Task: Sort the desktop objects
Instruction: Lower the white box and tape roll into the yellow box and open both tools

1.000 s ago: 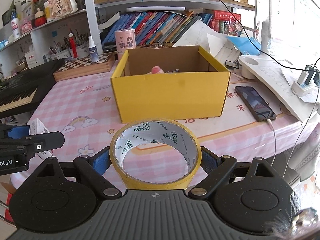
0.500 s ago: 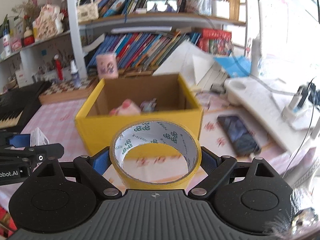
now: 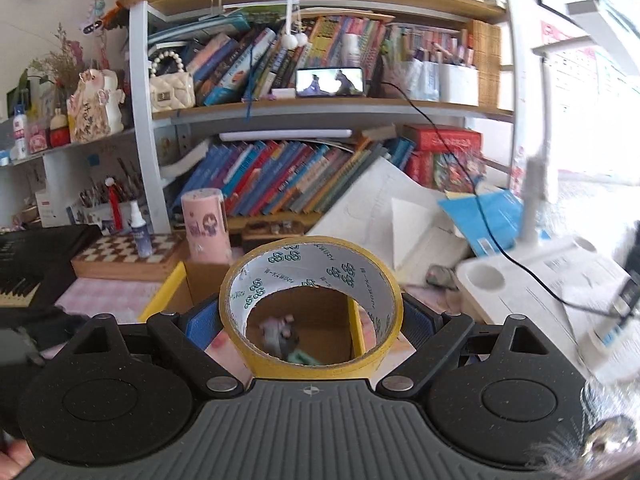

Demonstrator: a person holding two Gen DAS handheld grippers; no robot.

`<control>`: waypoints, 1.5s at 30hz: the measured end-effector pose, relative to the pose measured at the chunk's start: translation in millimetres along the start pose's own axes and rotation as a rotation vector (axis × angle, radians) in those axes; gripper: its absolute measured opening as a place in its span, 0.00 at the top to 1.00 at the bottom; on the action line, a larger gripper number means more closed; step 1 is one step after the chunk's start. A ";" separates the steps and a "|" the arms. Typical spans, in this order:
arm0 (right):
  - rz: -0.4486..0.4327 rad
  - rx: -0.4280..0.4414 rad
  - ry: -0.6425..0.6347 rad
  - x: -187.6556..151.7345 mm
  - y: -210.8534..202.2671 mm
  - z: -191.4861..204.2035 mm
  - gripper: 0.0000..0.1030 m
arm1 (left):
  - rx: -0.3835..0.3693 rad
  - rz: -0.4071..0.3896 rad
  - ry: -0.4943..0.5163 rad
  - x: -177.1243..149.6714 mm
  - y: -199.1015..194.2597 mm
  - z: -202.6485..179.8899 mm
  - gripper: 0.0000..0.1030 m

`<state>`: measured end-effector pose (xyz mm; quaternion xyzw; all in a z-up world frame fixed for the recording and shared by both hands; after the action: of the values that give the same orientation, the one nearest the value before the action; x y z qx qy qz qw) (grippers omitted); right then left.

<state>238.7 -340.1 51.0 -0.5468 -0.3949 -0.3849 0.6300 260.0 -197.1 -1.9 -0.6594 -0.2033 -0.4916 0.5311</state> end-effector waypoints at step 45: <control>0.440 0.211 -0.118 -25.6 204.0 11.2 0.12 | 0.081 0.101 -0.136 -16.8 -8.5 10.1 0.27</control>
<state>414.8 -306.0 -50.0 -0.5723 -0.3405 -0.1624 0.7281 250.3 -180.8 -11.7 -0.6786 -0.2253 -0.4097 0.5665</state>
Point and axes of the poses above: each gripper's, at about its wrist camera, not at the fingertips, and y roughly the way its jaws point, z to its left, x to its top, the point moved 7 cm from there along y, roughly the way its jaws point, and after that the axes turned 5 degrees about x, right-handed, at the moved point
